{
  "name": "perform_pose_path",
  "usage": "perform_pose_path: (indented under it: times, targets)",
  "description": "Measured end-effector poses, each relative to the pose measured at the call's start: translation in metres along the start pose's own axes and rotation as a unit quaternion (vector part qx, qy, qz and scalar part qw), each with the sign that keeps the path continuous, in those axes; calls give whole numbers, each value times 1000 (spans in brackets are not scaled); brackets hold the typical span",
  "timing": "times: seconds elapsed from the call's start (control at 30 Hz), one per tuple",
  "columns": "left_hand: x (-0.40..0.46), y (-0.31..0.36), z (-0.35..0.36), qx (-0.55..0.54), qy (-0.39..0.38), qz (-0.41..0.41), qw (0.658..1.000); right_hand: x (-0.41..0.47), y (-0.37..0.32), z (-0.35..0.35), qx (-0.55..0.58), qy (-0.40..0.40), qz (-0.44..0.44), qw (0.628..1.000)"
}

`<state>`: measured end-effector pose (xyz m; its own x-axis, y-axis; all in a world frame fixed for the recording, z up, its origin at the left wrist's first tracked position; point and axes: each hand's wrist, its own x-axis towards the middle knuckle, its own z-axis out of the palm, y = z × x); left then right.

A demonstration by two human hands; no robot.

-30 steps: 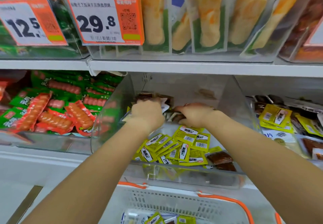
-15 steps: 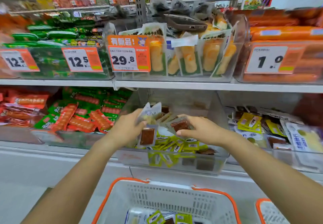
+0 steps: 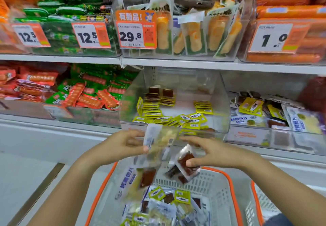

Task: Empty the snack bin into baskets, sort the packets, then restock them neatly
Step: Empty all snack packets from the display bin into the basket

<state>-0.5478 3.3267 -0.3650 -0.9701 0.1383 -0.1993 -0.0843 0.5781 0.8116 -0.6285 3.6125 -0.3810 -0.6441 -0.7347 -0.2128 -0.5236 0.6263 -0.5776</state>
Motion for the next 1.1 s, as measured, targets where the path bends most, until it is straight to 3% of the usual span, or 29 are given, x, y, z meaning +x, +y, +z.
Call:
perform_pose_path:
  times: [0.17,0.3,0.37,0.47,0.57,0.7,0.83,0.9,1.0,1.1]
  targets:
    - [13,0,-6,22,96,11,995,3,-10,-14,168,109,-12,980]
    - [43,18,-16,-8,172,37,984,22,-19,-39,194,216,-15,957]
    - [64,25,-21,27,179,43,983,38,-16,-50,146,242,1,959]
    - [103,24,-27,156,154,15,976,73,-4,-63,-35,199,74,977]
    - [144,18,-28,267,51,-32,962,107,14,-69,-189,100,166,963]
    - [196,4,-28,412,-22,-105,905,142,50,-74,-239,23,284,928]
    - [227,-5,-27,522,2,-95,848,167,78,-76,-238,15,311,920]
    - [239,-12,-29,506,24,-86,858,179,90,-78,-233,24,303,924]
    - [256,-17,-32,408,59,-102,905,192,100,-75,-206,60,324,921]
    - [269,-16,-32,406,66,-115,904,202,103,-72,-205,146,324,912]
